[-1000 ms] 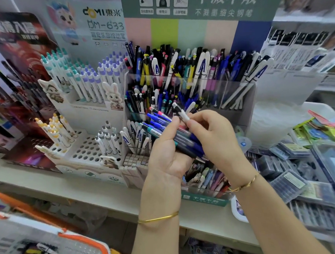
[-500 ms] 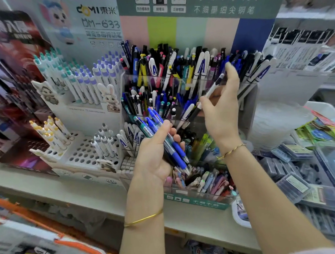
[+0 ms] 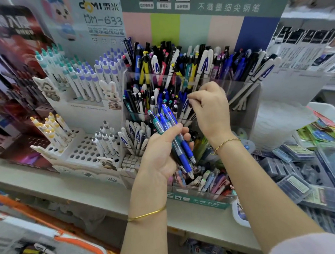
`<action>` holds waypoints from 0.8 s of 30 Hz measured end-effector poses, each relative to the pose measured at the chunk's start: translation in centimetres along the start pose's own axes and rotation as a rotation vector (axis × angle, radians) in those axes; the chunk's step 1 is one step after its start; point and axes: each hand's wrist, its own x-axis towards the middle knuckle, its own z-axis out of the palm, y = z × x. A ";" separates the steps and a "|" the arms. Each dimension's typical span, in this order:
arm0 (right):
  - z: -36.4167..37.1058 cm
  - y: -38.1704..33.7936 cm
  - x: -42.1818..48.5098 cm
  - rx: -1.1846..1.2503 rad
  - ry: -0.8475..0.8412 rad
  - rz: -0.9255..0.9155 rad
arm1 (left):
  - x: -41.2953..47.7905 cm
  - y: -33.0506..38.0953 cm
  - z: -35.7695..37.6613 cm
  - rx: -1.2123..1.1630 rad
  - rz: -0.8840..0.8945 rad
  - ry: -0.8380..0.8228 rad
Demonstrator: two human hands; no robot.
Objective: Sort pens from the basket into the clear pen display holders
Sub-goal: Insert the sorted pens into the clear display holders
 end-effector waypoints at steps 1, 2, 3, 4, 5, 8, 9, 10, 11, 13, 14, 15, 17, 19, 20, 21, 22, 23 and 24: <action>0.0 0.0 -0.1 -0.052 -0.046 -0.020 | 0.0 0.0 0.0 0.013 -0.003 -0.011; 0.0 0.0 -0.1 -0.083 -0.088 -0.044 | -0.1 -0.1 0.1 0.029 -0.005 -0.025; -0.2 0.0 -0.1 -0.080 -0.123 -0.048 | -0.1 -0.1 0.1 0.045 -0.005 -0.041; -0.5 -0.1 -0.1 -0.040 -0.136 -0.021 | -0.2 -0.2 0.1 0.059 -0.003 -0.058; -1.1 -0.3 -0.1 0.029 -0.102 0.024 | -0.2 -0.2 0.1 0.071 0.001 -0.071; -3.1 -0.9 -0.4 0.255 0.059 0.170 | -0.1 -0.5 0.1 0.101 0.008 -0.097; -3.8 -1.2 -0.5 0.327 0.011 0.234 | 0.0 -0.6 0.1 0.108 0.008 -0.108; -4.4 -1.4 -0.6 0.386 -0.103 0.301 | 0.0 -0.8 0.1 0.116 0.008 -0.120; -4.9 -1.5 -0.6 0.416 -0.255 0.356 | 0.1 -0.9 0.2 0.125 0.009 -0.131; -5.2 -1.5 -0.7 0.467 -0.491 0.412 | 0.1 -1.0 0.3 0.133 0.013 -0.149; -5.2 -1.4 -0.7 0.522 -0.522 0.433 | 0.1 -1.0 0.3 0.130 0.011 -0.155; -5.2 -1.4 -0.7 0.588 -0.505 0.458 | 0.1 -0.9 0.3 0.122 0.006 -0.155; -5.2 -1.3 -0.7 0.697 -0.365 0.493 | 0.2 -0.7 0.0 0.096 -0.005 -0.125; -5.1 -1.3 -0.5 0.701 -0.127 0.473 | 0.4 -0.6 -0.6 0.093 0.012 -0.055; -5.0 -1.3 -0.3 0.679 -0.006 0.442 | 0.6 -0.6 -0.9 0.094 0.027 -0.020; -4.9 -1.4 -0.2 0.656 0.096 0.403 | 0.6 -0.6 -1.1 0.094 0.039 0.010; -4.8 -1.3 0.0 0.644 0.172 0.371 | 0.6 -0.5 -1.4 0.092 0.046 0.031; -4.6 -1.2 0.0 0.634 0.226 0.345 | 0.6 -0.5 -1.5 0.089 0.049 0.046; -4.4 -1.1 0.1 0.614 0.260 0.317 | 0.6 -0.4 -1.6 0.091 0.053 0.055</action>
